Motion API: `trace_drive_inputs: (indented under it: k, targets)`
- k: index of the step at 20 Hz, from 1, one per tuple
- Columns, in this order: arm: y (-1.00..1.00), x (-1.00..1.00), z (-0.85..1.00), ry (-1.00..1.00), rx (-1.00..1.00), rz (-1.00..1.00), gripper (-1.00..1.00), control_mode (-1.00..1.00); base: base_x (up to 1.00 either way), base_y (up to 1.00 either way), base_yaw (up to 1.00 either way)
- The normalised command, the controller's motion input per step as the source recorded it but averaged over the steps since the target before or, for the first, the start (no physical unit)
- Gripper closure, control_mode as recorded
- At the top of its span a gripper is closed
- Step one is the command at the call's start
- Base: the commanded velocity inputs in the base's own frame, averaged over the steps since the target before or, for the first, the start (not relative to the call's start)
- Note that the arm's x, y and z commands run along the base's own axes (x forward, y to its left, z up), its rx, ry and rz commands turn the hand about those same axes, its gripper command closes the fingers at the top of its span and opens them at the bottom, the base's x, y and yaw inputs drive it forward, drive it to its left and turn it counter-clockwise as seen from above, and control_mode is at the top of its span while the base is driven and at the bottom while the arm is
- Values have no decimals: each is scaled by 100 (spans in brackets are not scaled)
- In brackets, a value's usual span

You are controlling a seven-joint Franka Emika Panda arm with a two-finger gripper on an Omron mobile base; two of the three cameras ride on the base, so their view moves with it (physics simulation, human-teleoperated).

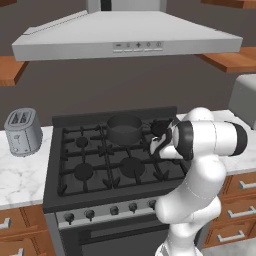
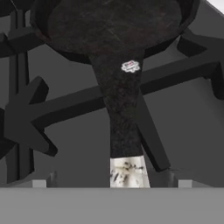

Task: Move the pot and pan from the stove into the sink.

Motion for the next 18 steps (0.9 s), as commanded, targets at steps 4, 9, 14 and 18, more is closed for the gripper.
trace_drive_inputs:
  k: [4, 9, 14, 18]
  targets:
    - [-3, 2, -51, -6, 0, 2, 100, -100, 0, 0, 0]
    - [0, 0, -4, -1, 0, 0, 100, -100, 0, 0, 0]
    - [0, 0, 0, 0, 0, 0, 100, -100, 0, 0, 0]
    - [1, 0, 17, 0, 0, -1, 100, -100, 0, 0, 0]
